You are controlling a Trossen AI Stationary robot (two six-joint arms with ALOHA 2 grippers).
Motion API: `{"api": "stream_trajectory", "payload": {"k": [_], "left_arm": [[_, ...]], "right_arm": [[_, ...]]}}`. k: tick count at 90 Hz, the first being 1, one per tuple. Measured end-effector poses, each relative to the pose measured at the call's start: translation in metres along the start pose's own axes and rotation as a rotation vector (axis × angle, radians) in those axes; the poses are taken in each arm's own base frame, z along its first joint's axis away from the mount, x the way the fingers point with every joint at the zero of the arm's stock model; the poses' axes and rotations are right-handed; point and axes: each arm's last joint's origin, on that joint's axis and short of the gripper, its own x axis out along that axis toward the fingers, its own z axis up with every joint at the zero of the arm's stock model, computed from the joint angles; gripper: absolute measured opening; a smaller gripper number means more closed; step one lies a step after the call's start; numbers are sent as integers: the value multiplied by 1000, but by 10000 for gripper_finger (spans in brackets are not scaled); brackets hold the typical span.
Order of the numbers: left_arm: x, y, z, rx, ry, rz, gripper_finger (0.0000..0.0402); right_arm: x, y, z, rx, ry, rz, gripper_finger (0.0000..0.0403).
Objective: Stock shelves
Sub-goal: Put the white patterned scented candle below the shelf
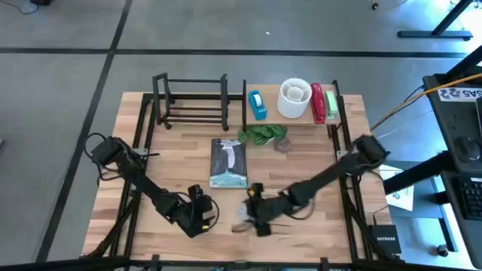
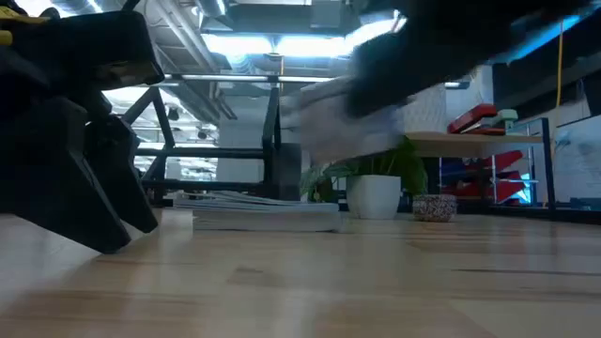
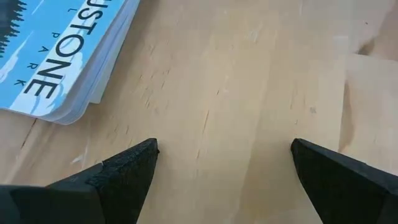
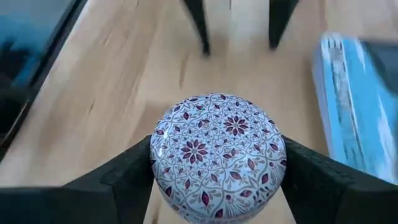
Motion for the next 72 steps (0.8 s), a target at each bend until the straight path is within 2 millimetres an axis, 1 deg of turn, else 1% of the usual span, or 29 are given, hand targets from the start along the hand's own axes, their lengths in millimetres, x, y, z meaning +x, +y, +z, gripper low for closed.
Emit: {"api": "stream_trajectory", "payload": {"k": [5, 9, 18, 26, 32, 40, 46, 52, 66, 72], "left_arm": [[-1, -1, -1, 4, -2, -1, 351], [-1, -1, -1, 3, -3, 1, 351], [-1, -1, -1, 7, -7, 2, 351], [-1, -1, -2, 8, -11, 4, 351], [-1, -2, -2, 8, -13, 6, 351], [-1, -1, -2, 15, -14, 6, 351], [-1, -2, -1, 33, -22, 4, 351], [-1, -3, 0, 48, -35, 0, 351], [0, -3, 0, 62, -45, -2, 351], [0, -3, 0, 63, -46, -2, 351]], "right_arm": [[-16, 4, -10, 47, 9, -41, 268], [-29, 5, -23, 96, 25, -89, 268], [-51, 4, -59, 223, 47, -220, 268], [-68, -3, -89, 370, 14, -337, 268], [-76, -14, -111, 487, -24, -430, 268], [-82, -36, -137, 636, -74, -576, 268], [-83, -53, -150, 760, -127, -666, 268], [-81, -70, -165, 837, -130, -763, 268], [-74, -100, -187, 937, -140, -895, 268], [-72, -110, -192, 965, -168, -931, 268]]}}
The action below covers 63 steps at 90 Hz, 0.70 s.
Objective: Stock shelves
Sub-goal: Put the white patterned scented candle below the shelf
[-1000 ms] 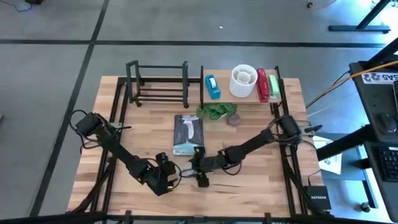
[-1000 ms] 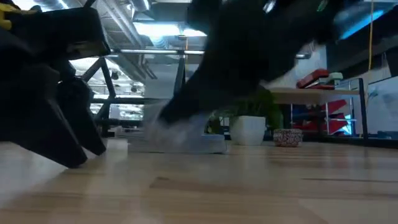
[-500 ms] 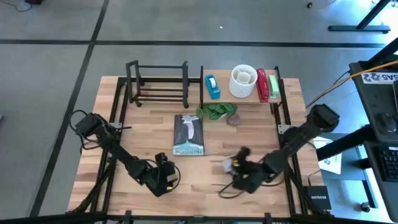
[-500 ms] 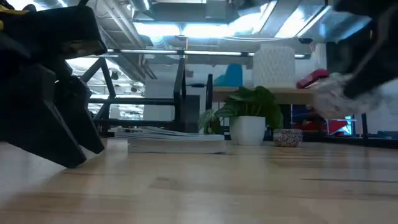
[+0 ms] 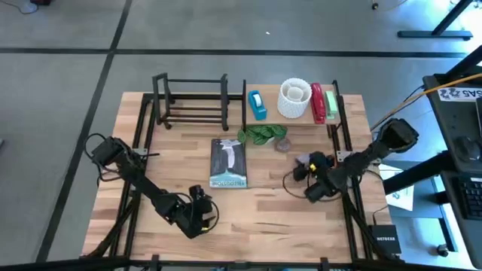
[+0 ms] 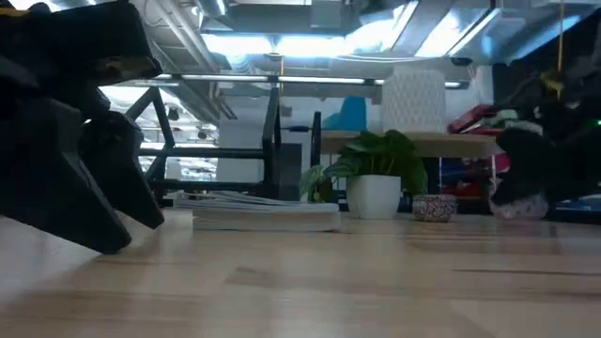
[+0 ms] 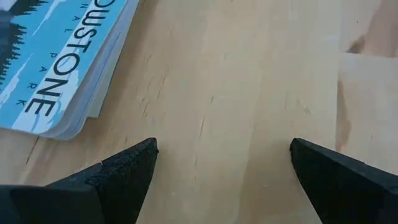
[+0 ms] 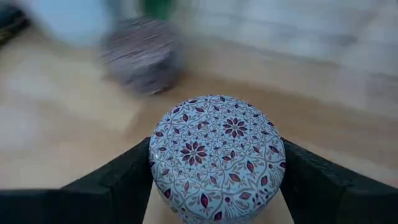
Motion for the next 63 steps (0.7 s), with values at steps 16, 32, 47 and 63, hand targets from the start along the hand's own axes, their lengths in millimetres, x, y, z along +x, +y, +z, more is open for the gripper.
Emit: {"api": "stream_trajectory", "payload": {"k": [16, 32, 47, 63], "left_arm": [[0, 0, 0, -1, -2, 0, 351], [2, 1, 2, -14, -3, 2, 351], [2, 2, 2, -17, -2, 1, 351], [2, 2, 2, -19, -2, 1, 351]], "right_arm": [[22, -6, 2, 27, -49, -17, 268], [34, -1, 9, 1, -55, -25, 268], [43, 3, 18, -25, -39, -67, 269], [51, 3, 26, -49, -28, -110, 279]]}}
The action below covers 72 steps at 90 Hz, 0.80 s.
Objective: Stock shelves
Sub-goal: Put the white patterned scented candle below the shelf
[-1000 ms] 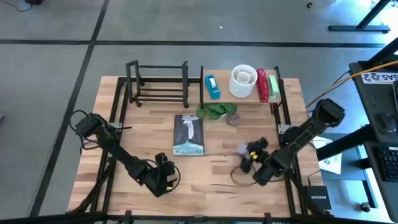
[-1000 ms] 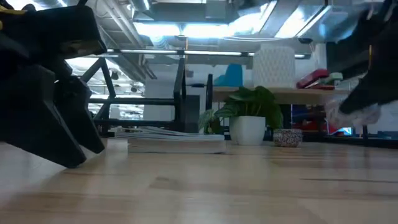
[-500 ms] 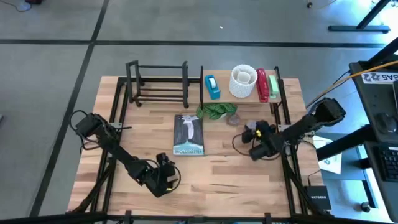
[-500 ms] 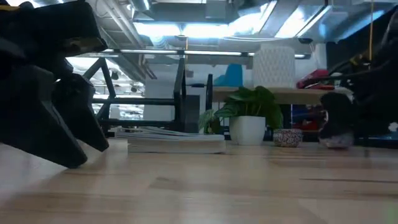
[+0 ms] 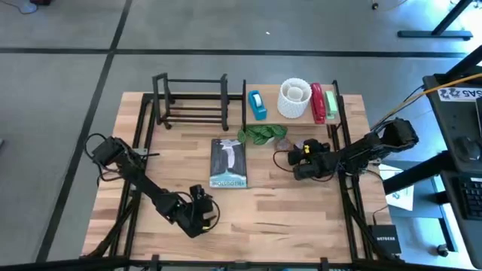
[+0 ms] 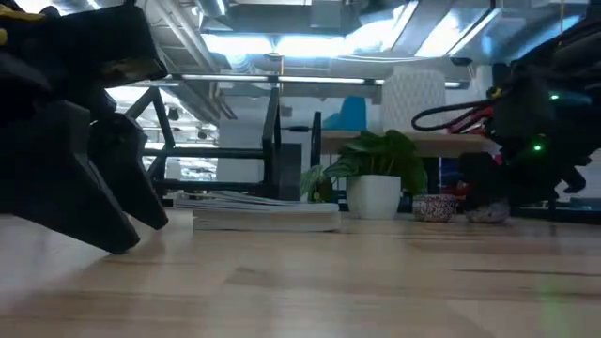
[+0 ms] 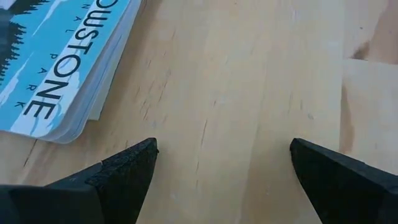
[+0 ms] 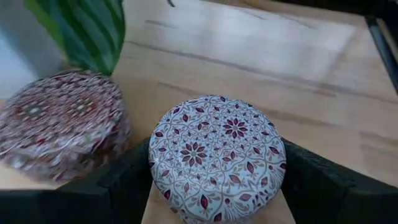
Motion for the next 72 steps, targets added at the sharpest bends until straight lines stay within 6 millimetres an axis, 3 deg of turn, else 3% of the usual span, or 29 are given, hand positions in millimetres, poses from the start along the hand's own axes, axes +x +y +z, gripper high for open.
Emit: {"api": "stream_trajectory", "payload": {"k": [62, 72], "left_arm": [[0, 0, 0, -6, 9, -11, 351], [0, -1, 0, -8, 10, -13, 351]], "right_arm": [[-2, -5, 21, -4, 58, 34, 285], [1, -6, 23, -14, 88, 26, 300]]}}
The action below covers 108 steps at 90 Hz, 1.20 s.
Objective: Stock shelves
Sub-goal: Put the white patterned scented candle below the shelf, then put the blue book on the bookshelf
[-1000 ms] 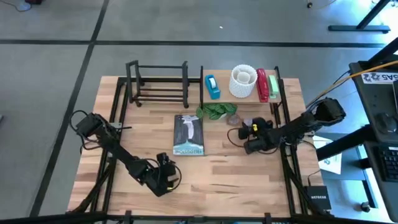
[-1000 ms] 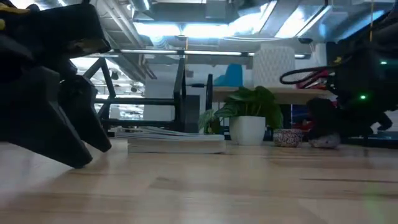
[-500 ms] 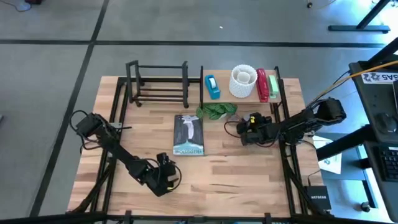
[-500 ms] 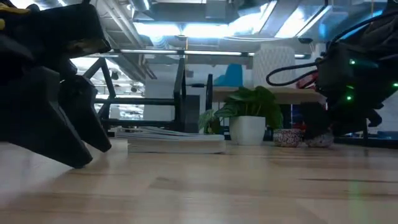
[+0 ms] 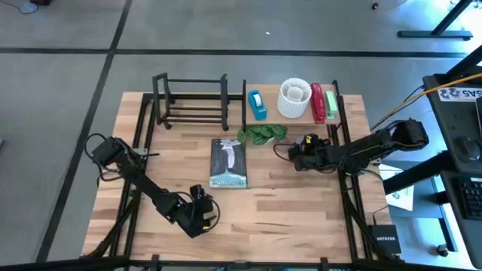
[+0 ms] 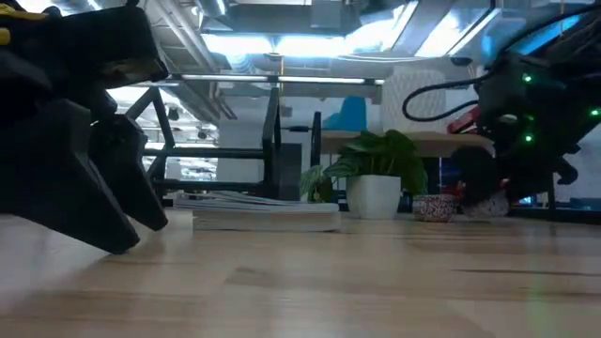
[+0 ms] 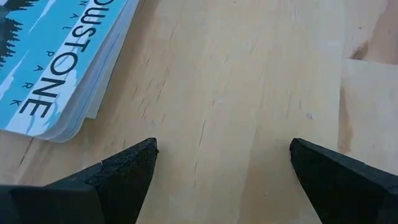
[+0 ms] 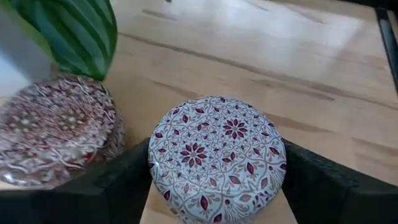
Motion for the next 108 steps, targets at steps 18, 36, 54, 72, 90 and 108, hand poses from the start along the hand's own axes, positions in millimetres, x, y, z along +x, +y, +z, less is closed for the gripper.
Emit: {"api": "stream_trajectory", "payload": {"k": [18, 36, 54, 72, 90, 108], "left_arm": [[0, 0, 0, -6, 1, -3, 351], [0, 0, 0, -6, 1, -2, 351], [-1, 0, 0, -12, -4, 2, 351], [-9, -9, -8, 23, -15, -21, 351], [-22, -13, -24, -4, -41, 44, 351], [-31, -2, -40, -99, -77, 209, 351]], "right_arm": [[3, -1, 3, -2, -4, -20, 368], [-2, 2, 8, -35, 4, -34, 396], [-31, 28, 32, -143, -9, -10, 385], [-80, 54, 49, -271, 19, 121, 377], [-116, 93, 35, -405, 107, 596, 369], [-107, 137, 15, -411, 92, 842, 347]]}}
